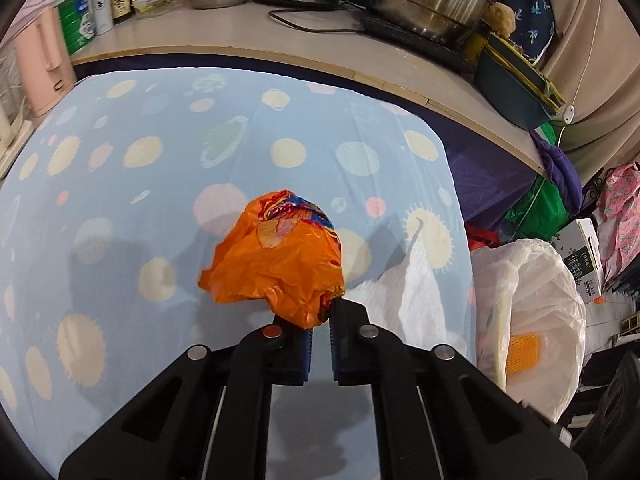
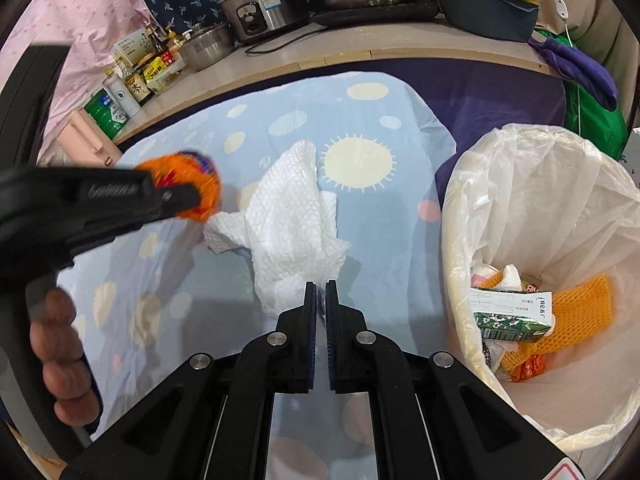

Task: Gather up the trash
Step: 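Carry the orange bag and paper towel over the bin and open both tools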

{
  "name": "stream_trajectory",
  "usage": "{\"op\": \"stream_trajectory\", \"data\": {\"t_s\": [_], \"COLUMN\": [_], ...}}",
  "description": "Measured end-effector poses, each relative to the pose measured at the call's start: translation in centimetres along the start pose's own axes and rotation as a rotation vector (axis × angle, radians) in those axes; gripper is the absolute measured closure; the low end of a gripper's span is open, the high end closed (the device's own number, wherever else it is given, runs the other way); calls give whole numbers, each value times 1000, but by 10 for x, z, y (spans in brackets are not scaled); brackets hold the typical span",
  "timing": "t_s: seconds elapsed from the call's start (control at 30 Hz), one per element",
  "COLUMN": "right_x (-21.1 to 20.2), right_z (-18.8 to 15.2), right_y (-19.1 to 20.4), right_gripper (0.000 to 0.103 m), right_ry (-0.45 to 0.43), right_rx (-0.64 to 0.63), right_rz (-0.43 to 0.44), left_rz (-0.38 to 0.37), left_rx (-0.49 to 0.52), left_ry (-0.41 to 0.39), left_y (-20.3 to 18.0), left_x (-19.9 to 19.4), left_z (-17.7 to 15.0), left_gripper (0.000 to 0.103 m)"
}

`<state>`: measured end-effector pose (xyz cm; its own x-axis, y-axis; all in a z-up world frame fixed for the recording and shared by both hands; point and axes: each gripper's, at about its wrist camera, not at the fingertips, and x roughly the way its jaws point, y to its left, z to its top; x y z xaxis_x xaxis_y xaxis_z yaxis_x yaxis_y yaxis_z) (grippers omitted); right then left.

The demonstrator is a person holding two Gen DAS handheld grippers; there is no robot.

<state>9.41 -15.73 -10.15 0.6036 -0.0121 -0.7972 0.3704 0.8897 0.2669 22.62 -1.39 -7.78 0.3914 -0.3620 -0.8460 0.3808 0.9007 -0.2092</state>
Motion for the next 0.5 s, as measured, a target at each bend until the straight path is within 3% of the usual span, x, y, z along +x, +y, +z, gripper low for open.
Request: {"op": "stream_trajectory", "data": {"t_s": [0.3,0.5], "right_x": [-43,-52], "right_z": [1,-4], "right_y": [1,2], "right_gripper": [99,98], "right_ry": [-79,-85], "right_rx": [-6,-12], "right_rz": [30,44], "left_rz": [9,19], "left_rx": [-38,-35], "left_ry": [0,7], "left_y": [27,33], "left_x": [-53,-70], "left_z": [-48,-74], "left_gripper": [97,97]}}
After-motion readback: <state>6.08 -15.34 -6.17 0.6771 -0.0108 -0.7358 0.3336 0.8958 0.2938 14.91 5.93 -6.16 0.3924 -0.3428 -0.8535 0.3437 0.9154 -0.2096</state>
